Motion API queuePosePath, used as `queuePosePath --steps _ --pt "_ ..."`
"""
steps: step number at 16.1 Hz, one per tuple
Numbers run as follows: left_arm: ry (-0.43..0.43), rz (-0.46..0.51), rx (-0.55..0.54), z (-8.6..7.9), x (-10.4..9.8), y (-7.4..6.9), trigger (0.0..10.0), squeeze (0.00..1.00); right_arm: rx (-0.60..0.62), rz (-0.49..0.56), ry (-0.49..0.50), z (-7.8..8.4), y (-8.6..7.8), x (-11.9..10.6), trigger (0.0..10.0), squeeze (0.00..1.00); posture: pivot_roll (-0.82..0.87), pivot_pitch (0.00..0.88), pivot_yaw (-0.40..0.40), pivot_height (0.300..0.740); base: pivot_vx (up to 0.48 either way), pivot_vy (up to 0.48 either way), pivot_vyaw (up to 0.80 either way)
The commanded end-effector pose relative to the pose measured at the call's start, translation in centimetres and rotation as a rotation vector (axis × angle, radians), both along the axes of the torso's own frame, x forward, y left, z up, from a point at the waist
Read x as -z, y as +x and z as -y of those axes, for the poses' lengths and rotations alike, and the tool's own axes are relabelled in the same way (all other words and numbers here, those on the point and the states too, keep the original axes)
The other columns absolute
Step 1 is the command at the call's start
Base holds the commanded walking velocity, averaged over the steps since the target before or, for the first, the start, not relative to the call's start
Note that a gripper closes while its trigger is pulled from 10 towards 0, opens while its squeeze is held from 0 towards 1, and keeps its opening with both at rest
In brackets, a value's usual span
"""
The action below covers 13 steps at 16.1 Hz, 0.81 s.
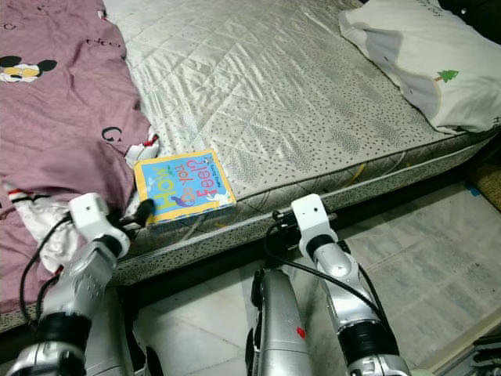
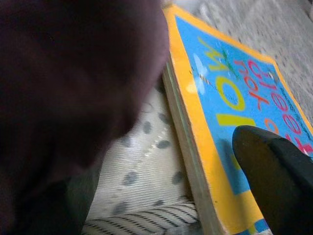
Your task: Clean up the room
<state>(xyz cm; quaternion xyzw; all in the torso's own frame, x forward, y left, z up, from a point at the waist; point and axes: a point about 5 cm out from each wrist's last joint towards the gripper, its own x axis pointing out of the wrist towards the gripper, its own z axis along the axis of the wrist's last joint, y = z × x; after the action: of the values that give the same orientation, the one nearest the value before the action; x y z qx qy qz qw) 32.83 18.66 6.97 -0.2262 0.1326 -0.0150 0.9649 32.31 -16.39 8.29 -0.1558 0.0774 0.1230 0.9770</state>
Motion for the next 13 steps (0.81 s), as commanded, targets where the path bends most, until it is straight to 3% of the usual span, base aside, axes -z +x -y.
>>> queuePosePath --steps 1,6,7,8,10,13 --pt "-0.029 -0.083 0.058 1.1 1.7 -0.5 10.0 0.00 0.003 -0.010 -0.012 0.4 -0.2 0.1 10.0 0.00 -0.12 0.195 -0.123 0.520 0.000 0.000 0.00" --pt "-0.074 -0.041 0.174 2.9 0.9 0.7 10.0 0.00 0.008 0.001 -0.018 0.7 -0.2 -0.1 10.0 0.00 -0.14 0.194 -0.121 0.520 0.000 0.000 0.00" --pt "-0.085 -0.043 0.205 3.3 0.9 0.8 6.7 0.00 0.009 0.001 -0.019 0.7 -0.3 -0.1 10.0 0.00 -0.14 0.194 -0.121 0.520 0.000 0.000 0.00" --pt "-0.087 -0.038 0.230 3.6 1.0 0.8 0.0 0.00 0.009 0.002 -0.019 0.7 -0.3 -0.1 10.0 0.00 -0.14 0.195 -0.119 0.520 0.000 0.000 0.00" --pt "-0.142 -0.048 0.279 4.3 1.1 0.8 0.0 0.00 0.010 0.003 -0.021 0.7 -0.4 -0.1 10.0 0.00 -0.14 0.196 -0.117 0.520 0.000 0.000 0.00" --pt "-0.148 -0.079 0.315 4.8 1.5 0.7 0.0 0.00 0.009 0.003 -0.020 0.6 -0.4 -0.1 10.0 0.00 -0.14 0.199 -0.115 0.520 0.000 0.000 0.00"
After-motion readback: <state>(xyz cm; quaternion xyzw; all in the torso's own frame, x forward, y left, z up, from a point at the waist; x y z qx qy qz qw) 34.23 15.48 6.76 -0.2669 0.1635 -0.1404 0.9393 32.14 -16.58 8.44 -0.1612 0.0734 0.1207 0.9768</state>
